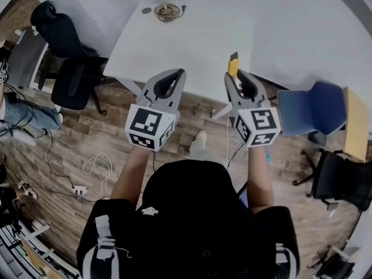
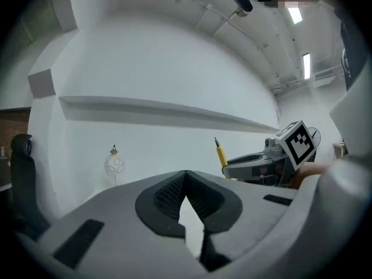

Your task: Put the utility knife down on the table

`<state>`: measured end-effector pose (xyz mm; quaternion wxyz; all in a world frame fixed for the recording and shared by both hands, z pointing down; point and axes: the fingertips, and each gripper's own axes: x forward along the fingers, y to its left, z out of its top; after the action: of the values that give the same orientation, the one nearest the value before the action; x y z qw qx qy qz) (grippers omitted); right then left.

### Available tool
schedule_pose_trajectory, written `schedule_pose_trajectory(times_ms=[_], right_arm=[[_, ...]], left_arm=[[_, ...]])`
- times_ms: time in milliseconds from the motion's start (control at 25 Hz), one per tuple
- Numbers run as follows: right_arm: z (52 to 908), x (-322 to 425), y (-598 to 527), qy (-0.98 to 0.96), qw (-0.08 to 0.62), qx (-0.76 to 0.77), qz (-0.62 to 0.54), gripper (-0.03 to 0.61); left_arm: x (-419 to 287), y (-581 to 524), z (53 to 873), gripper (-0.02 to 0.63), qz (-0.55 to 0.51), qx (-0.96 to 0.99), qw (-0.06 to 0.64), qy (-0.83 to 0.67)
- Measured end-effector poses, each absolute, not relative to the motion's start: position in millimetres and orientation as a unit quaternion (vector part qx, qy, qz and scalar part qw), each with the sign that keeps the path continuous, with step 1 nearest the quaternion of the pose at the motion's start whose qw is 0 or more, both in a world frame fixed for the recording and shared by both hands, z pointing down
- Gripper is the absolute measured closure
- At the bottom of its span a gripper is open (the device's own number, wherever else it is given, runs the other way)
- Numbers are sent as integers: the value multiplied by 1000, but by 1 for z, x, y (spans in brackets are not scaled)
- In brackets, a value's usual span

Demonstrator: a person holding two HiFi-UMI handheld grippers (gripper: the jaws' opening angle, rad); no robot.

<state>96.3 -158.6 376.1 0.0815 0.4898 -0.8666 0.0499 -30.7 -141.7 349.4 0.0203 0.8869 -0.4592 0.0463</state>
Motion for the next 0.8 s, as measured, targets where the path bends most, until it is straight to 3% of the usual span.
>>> schedule_pose_trajectory(times_ms=[800], right_arm=[[373, 120, -276, -896, 71, 434, 51, 443]], left_arm=[[2, -242, 350, 598, 61, 861, 21, -504]])
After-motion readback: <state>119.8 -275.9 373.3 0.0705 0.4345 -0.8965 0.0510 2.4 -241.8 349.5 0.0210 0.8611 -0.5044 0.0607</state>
